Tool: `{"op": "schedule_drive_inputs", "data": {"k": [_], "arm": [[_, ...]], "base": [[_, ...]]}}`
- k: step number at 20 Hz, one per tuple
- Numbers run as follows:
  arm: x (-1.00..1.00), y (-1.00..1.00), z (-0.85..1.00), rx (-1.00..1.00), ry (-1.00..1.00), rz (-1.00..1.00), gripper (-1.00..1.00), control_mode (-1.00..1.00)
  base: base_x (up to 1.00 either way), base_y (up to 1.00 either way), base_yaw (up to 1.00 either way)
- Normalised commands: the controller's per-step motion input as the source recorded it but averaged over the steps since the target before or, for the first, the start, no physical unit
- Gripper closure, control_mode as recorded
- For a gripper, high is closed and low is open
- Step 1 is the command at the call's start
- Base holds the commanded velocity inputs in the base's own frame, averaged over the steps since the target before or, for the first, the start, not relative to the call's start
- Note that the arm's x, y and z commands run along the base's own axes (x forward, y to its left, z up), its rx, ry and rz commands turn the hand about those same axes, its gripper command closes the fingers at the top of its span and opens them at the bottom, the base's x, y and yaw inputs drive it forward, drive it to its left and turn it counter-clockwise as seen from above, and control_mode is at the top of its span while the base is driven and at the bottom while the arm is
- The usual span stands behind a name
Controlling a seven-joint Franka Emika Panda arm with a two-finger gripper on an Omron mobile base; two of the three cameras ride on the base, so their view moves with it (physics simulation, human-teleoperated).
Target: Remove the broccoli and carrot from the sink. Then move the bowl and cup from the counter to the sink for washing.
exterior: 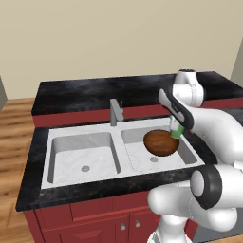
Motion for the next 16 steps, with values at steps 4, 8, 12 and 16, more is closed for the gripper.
{"op": "schedule_drive_inputs", "data": {"k": [4,8,12,16], "arm": [[0.18,0.19,-0.13,0.09,0.0,0.2,1.0,-1.0],[0.18,0.27,-0.1,0.05,-0.04,0.2,1.0,-1.0],[0.2,0.21,-0.15,0.04,-0.01,0.18,1.0,-1.0],[0.24,0.19,-0.2,0.0,0.0,0.12,1.0,-1.0]], "base": [[0.0,0.0,0.0],[0.0,0.0,0.0],[0.0,0.0,0.0],[0.0,0.0,0.0]]}}
